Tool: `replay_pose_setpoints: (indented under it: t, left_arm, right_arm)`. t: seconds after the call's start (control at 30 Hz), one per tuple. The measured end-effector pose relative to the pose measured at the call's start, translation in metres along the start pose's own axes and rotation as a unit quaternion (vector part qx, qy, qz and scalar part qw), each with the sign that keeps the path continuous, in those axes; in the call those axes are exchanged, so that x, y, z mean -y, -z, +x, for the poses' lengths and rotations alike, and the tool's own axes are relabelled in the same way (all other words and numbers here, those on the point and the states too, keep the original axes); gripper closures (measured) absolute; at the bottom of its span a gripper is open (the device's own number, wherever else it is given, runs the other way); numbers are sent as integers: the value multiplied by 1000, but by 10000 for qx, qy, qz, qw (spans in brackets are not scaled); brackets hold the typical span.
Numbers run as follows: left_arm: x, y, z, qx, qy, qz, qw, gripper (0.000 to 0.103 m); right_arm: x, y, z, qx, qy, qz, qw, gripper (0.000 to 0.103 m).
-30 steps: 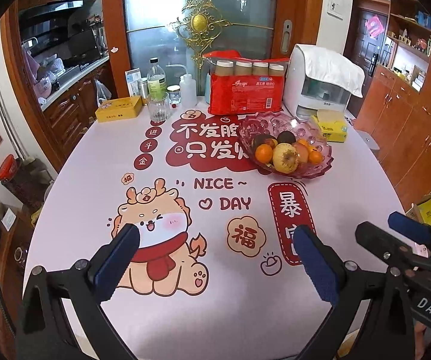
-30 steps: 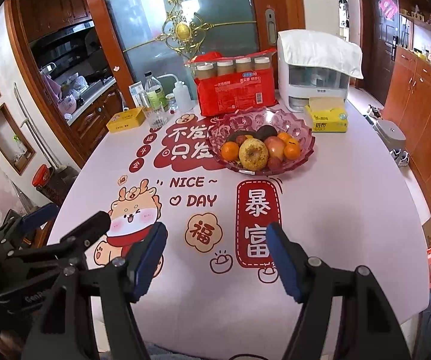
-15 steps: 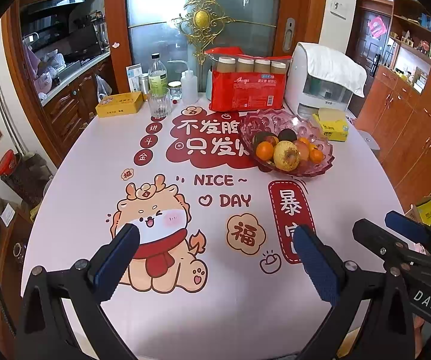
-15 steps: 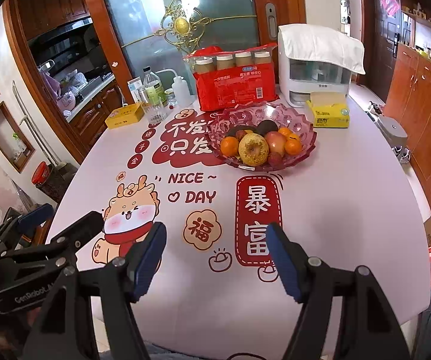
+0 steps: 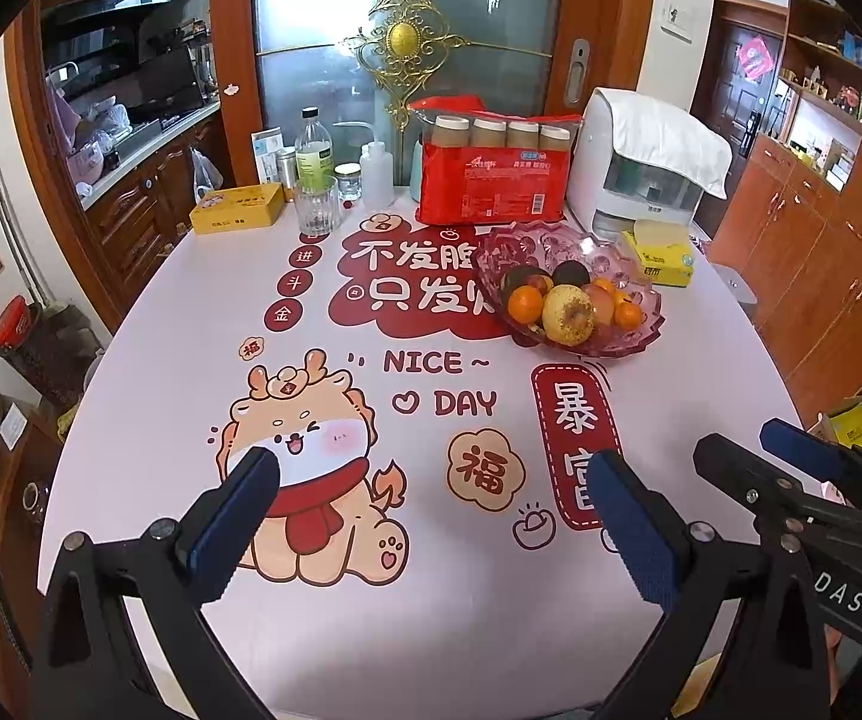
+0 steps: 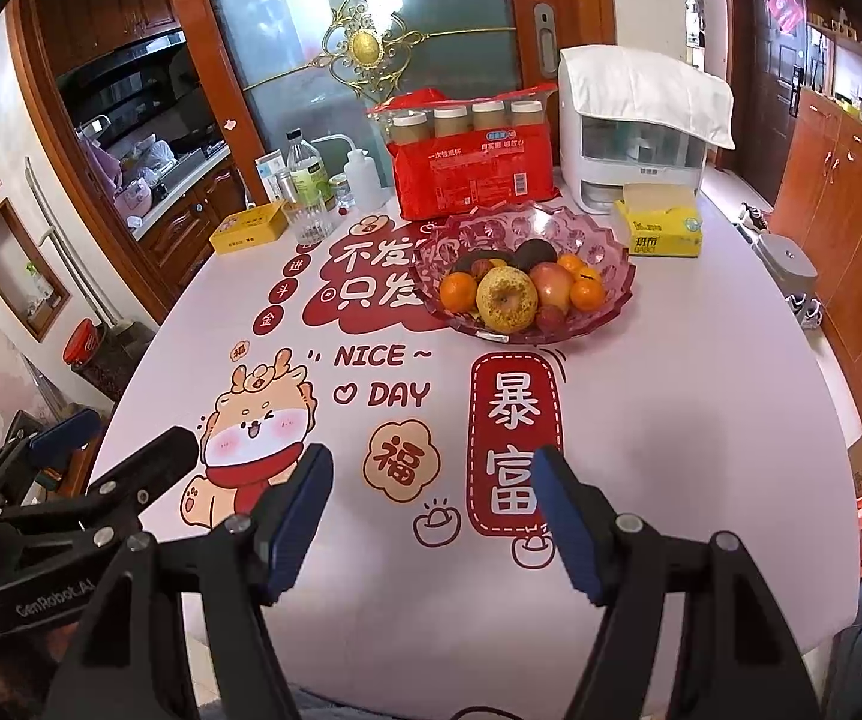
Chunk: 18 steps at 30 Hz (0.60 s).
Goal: Organize fruits
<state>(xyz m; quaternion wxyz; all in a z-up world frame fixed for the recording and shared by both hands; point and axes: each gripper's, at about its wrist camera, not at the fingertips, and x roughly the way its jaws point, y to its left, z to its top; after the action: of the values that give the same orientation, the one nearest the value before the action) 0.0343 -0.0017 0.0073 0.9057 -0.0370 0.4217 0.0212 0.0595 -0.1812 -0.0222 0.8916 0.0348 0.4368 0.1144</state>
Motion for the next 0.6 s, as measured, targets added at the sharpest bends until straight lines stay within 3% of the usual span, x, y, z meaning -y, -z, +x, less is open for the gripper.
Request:
replay_pose_setpoints:
  t: [0.6]
  left_arm:
    - [10, -2, 4, -119, -11, -152, 9998, 1]
  right_arm:
    - [6, -7, 7, -42, -99, -114, 9999, 34]
